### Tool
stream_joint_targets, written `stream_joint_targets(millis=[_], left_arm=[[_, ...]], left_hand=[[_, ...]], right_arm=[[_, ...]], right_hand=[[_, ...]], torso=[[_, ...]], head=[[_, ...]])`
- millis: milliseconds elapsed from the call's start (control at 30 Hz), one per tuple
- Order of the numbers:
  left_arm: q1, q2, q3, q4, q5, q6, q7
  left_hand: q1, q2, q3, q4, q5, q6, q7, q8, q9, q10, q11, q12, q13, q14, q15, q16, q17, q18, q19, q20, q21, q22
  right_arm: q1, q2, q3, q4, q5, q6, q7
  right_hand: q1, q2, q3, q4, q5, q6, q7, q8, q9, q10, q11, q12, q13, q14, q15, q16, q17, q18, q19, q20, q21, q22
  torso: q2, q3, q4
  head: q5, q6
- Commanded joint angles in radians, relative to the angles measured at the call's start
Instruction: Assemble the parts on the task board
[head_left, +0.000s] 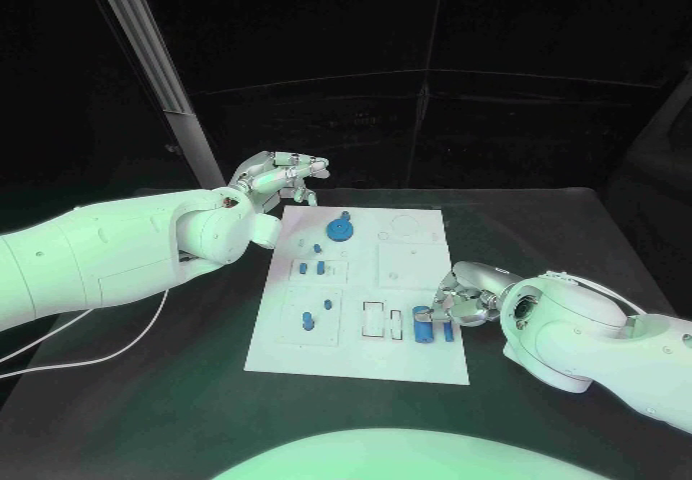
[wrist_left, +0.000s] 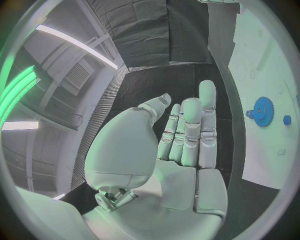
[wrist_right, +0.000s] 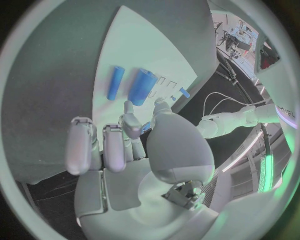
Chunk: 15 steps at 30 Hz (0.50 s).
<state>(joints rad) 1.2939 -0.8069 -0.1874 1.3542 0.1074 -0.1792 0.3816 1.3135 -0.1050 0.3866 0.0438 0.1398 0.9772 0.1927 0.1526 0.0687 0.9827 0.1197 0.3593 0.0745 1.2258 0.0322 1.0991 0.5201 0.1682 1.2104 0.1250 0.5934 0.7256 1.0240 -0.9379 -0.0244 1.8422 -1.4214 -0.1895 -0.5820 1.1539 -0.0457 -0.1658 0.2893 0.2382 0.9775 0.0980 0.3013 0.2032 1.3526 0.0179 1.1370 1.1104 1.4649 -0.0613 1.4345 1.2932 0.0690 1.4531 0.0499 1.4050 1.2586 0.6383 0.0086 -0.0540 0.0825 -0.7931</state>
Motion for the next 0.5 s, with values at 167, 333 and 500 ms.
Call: stream_joint_targets(millis=[167, 333, 500], left_arm=[[0.002, 0.001, 0.000, 0.001, -0.001, 0.012, 0.003], [0.002, 0.000, 0.000, 0.001, -0.001, 0.013, 0.001], [0.002, 0.000, 0.000, 0.001, -0.001, 0.015, -0.001]], left_hand=[[0.005, -0.002, -0.002, -0.005, -0.004, -0.003, -0.005, 0.004, 0.000, -0.002, -0.003, 0.007, 0.000, -0.006, -0.003, 0.006, 0.000, 0.015, 0.002, 0.003, -0.006, -0.001], [0.005, -0.002, -0.002, -0.005, -0.004, -0.003, -0.005, 0.004, 0.000, -0.002, -0.003, 0.007, 0.000, -0.006, -0.003, 0.006, 0.000, 0.015, 0.002, 0.003, -0.006, -0.001], [0.005, -0.002, -0.002, -0.005, -0.004, -0.003, -0.005, 0.004, 0.000, -0.002, -0.003, 0.007, 0.000, -0.006, -0.003, 0.006, 0.000, 0.015, 0.002, 0.003, -0.006, -0.001]], right_arm=[[-0.014, 0.025, 0.000, -0.018, -0.043, 0.041, -0.029], [-0.018, 0.037, 0.000, -0.028, -0.062, 0.070, -0.042], [-0.021, 0.052, 0.000, -0.038, -0.079, 0.085, -0.051]], right_hand=[[0.011, 0.013, -0.009, 0.000, 0.010, -0.014, 0.001, 0.009, 0.009, 0.014, -0.001, 0.026, 0.032, 0.061, 0.005, 0.009, 0.013, -0.008, 0.011, -0.001, 0.008, 0.009], [0.016, 0.016, -0.011, 0.000, 0.013, -0.016, 0.001, 0.013, 0.012, 0.014, -0.001, 0.031, 0.038, 0.062, 0.005, 0.012, 0.019, -0.009, 0.012, -0.001, 0.011, 0.015], [0.023, 0.018, -0.013, -0.001, 0.017, -0.017, 0.001, 0.016, 0.016, 0.013, -0.001, 0.033, 0.043, 0.062, 0.005, 0.013, 0.021, -0.009, 0.012, -0.001, 0.012, 0.017]], torso=[[0.001, 0.0002, 0.0002], [0.001, 0.0003, -0.0006], [0.000, 0.0003, -0.0007]], head=[[0.003, -0.006], [0.005, -0.011], [0.005, -0.012]])
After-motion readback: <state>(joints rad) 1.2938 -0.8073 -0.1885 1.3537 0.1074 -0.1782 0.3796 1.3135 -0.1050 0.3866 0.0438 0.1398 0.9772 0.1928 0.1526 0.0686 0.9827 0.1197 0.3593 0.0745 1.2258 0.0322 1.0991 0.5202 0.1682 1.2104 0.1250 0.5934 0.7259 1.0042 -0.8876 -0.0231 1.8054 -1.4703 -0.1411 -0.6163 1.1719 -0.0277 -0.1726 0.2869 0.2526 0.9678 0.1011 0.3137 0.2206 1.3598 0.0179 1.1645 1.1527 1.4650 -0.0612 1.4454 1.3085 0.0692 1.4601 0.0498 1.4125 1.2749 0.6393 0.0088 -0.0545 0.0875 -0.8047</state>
